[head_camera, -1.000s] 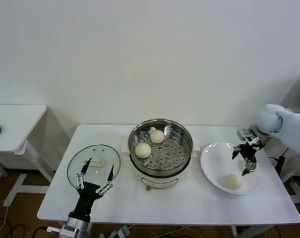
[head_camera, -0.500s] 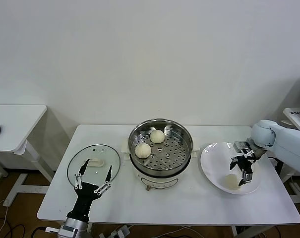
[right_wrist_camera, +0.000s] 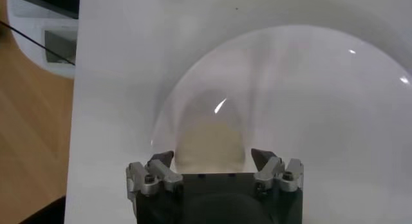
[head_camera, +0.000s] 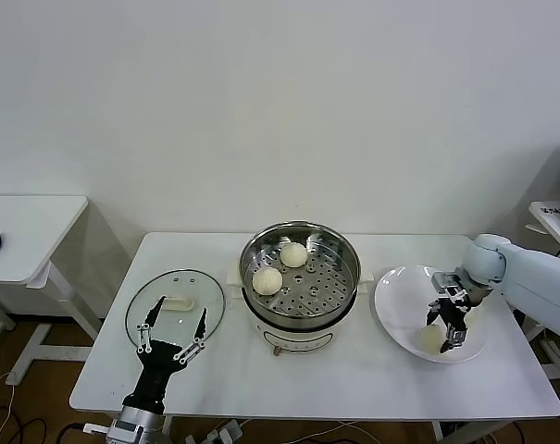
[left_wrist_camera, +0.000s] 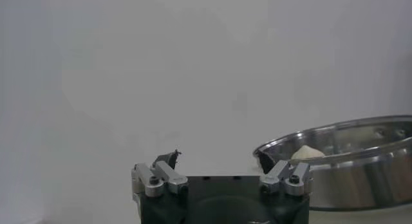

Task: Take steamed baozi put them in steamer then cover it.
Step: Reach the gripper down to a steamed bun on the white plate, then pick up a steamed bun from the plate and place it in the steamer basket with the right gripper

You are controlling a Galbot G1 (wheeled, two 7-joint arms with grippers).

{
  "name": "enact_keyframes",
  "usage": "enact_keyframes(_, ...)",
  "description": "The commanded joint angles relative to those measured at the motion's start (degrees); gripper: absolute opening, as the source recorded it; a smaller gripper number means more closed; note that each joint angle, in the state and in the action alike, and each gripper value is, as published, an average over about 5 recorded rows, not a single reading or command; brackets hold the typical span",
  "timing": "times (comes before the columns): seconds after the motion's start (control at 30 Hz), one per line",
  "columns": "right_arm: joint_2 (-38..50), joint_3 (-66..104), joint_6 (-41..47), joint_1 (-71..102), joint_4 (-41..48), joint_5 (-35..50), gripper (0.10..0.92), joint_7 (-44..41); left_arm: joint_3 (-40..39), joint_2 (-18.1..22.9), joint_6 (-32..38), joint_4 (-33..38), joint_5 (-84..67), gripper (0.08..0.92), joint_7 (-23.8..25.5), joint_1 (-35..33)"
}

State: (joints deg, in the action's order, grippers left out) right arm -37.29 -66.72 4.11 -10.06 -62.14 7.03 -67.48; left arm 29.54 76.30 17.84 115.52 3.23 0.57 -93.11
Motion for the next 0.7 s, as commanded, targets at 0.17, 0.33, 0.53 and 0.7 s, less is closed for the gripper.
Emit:
enact_keyframes(0.17, 0.08, 0.68, 0.09, -0.42, -0.03, -0.02, 0.671, -0.40, 0.06, -0.04, -0.06, 0.06, -0.11, 0.823, -0.08, 0.07)
enact_keyframes(0.33, 0.82, -0.31, -0.52, -7.30, -2.34, 0.77, 0.662, -2.82, -0.13, -0.21, -0.14, 0.57, -0.13, 0.823, -0.09, 0.13)
enact_keyframes(0.53, -1.13, -5.28, -6.33, -23.44, -7.24, 1.76, 0.662, -7.64, -0.61, -0.48, -0.22, 1.08, -0.18, 0.823, -0.10, 0.18)
enact_keyframes(0.7, -6.36, -10.72, -12.38, -36.17, -11.60, 4.50, 0.662, -8.55, -0.87, -0.93, 0.07, 1.34, -0.26, 0.823, -0.11, -0.02)
